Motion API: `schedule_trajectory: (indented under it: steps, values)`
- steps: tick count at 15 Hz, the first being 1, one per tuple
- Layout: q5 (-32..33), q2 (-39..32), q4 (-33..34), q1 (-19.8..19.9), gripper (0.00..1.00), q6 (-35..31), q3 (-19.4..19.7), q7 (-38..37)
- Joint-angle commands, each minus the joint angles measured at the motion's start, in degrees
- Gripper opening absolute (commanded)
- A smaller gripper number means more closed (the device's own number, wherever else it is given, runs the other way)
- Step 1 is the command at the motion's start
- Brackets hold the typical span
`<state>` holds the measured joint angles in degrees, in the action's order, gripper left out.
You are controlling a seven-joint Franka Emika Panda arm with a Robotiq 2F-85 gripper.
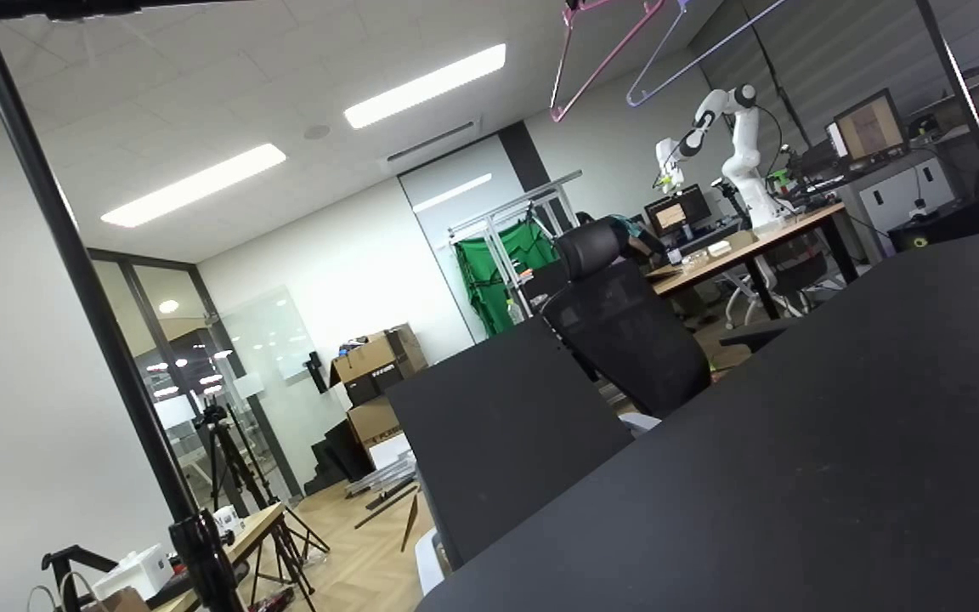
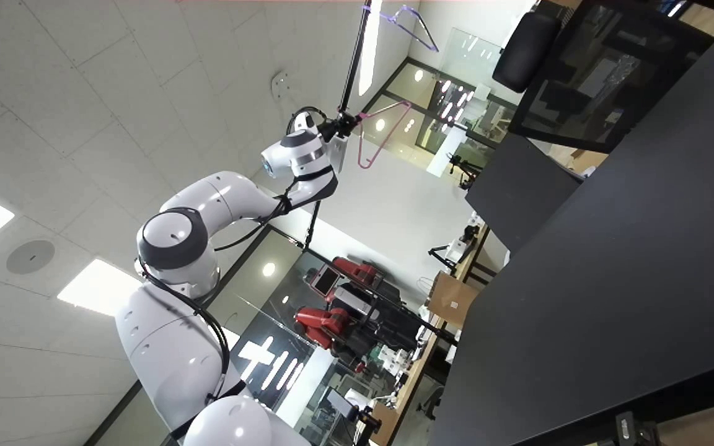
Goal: Take the hanger and put it on the table
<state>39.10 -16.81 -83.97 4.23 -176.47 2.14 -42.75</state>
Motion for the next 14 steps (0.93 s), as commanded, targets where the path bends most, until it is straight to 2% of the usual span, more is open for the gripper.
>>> schedule_trajectory:
  steps: [1, 14]
  values:
    - [1.88, -0.47, 2.13, -2.02, 0.02, -1.35, 2.73, -3.55]
    - [0.94, 1.71, 0.75, -6.66, 0.02, -3.31, 6.82, -3.78]
